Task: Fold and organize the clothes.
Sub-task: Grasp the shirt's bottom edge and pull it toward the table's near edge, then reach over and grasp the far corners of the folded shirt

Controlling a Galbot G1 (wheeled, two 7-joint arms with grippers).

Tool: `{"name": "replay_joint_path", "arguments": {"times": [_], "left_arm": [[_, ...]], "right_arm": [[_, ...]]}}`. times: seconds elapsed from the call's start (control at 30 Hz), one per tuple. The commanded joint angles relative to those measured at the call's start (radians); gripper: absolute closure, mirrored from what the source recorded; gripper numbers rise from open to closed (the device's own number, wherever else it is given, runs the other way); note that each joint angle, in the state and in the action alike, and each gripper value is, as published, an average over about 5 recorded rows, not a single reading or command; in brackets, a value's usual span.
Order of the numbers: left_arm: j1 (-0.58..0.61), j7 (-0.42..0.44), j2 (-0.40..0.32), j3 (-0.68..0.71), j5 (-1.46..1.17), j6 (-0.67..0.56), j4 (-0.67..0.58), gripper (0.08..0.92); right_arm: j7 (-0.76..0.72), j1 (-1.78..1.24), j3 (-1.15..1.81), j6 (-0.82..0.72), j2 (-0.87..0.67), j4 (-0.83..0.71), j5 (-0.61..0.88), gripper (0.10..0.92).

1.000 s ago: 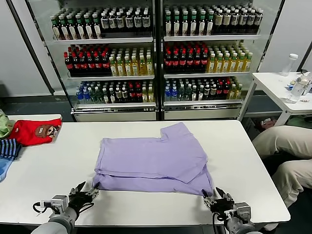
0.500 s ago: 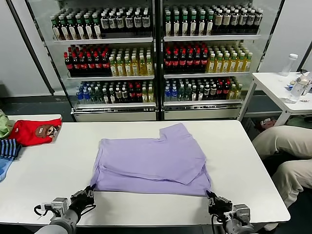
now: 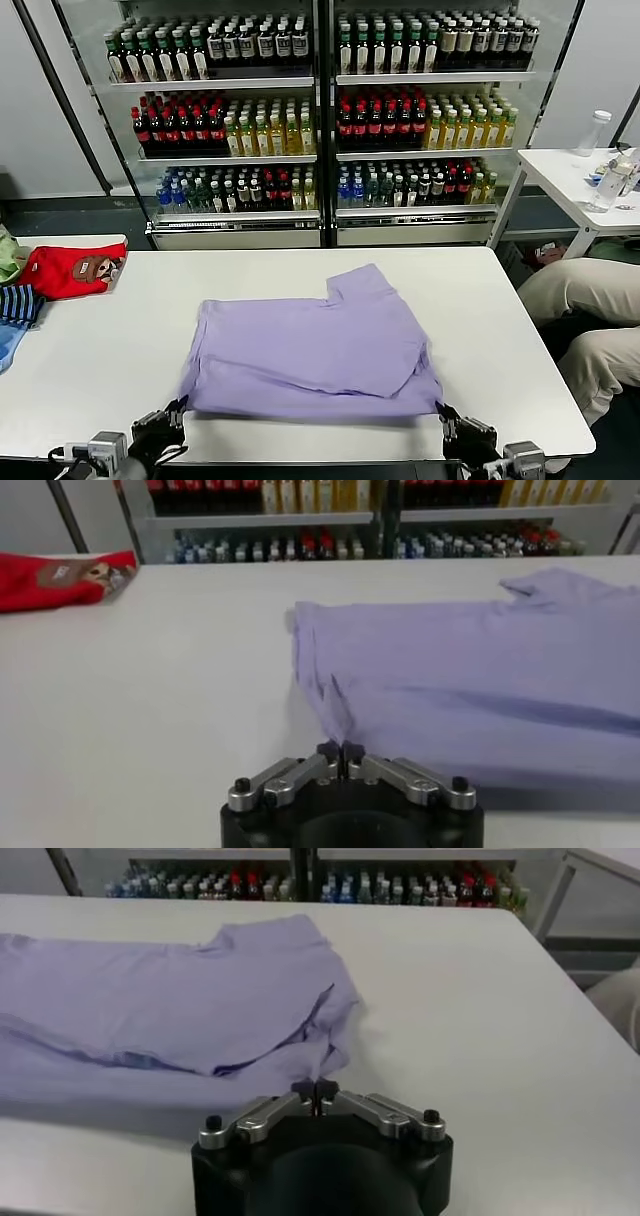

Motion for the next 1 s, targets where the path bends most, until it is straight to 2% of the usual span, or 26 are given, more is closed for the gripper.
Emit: {"name": "replay_joint_path", "arguments": {"times": [0.03, 0.23, 0.33, 0.57, 0.73, 0.87, 1.0], "left_arm": [[0.077, 0.015, 0.018, -0.056, 0.051, 0.014, -0.022, 0.858], [0.022, 0.043, 0.016, -0.141, 0.028, 0.016, -0.080, 0.691], [-0.074, 0.069, 0.029, -0.124, 0.027, 0.014, -0.040, 0.604], [-0.394, 0.131, 0.072, 0.007, 0.013, 0.011, 0.184, 0.397], [-0.552, 0.172, 0.097, 0.071, 0.013, 0.010, 0.322, 0.268], [-0.646, 0.194, 0.108, 0.121, 0.014, 0.008, 0.440, 0.191], [-0.741, 0.214, 0.106, 0.173, 0.016, 0.003, 0.560, 0.178]], "right_arm": [[-0.001, -0.069, 0.012, 0.008, 0.003, 0.056, -0.049, 0.835], [-0.002, 0.043, 0.083, -0.007, -0.043, 0.096, 0.065, 0.672], [0.017, 0.219, 0.057, -0.022, -0.065, 0.034, 0.136, 0.585], [0.071, 0.769, -0.218, -0.028, -0.058, -0.294, 0.179, 0.386], [0.070, 1.008, -0.336, -0.028, 0.000, -0.500, 0.168, 0.247], [0.073, 1.132, -0.404, -0.027, 0.067, -0.656, 0.152, 0.207], [0.079, 1.241, -0.460, -0.027, 0.141, -0.823, 0.112, 0.203]]}}
